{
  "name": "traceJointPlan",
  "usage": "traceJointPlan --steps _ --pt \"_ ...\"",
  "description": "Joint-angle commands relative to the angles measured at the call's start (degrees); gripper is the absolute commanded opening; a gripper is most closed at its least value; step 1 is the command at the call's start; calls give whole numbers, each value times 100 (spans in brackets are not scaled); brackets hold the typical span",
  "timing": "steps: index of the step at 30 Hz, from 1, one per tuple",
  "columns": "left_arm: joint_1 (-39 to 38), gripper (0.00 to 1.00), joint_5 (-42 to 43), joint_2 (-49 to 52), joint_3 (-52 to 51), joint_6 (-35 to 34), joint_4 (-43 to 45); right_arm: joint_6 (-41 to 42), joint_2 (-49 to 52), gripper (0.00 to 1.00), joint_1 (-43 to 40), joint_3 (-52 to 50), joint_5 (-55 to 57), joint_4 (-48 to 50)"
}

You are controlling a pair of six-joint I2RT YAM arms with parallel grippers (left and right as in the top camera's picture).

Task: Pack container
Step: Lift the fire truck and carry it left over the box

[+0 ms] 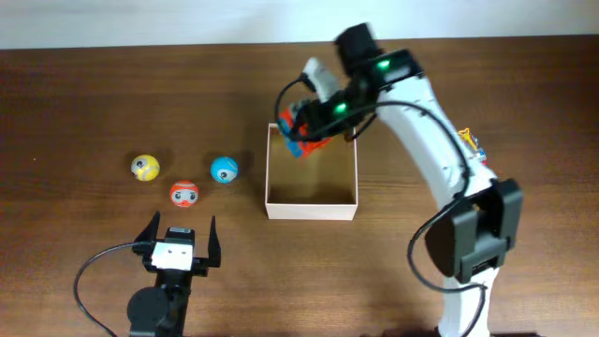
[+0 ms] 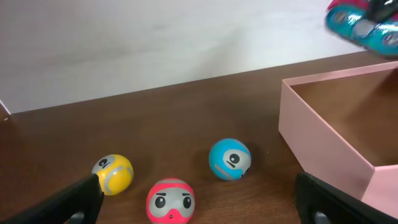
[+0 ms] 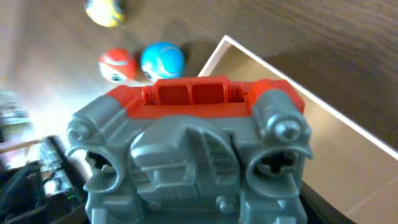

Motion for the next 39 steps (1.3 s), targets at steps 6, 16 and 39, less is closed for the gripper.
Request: traceJointPlan --steps 6,16,39 --pt "28 99 63 -44 -26 74 9 2013 -136 59 940 118 2903 157" --pt "28 99 63 -44 -26 74 9 3401 223 59 1425 -70 4044 350" --pt "28 99 63 -44 -26 74 9 4653 678 59 1731 -136 3812 822"
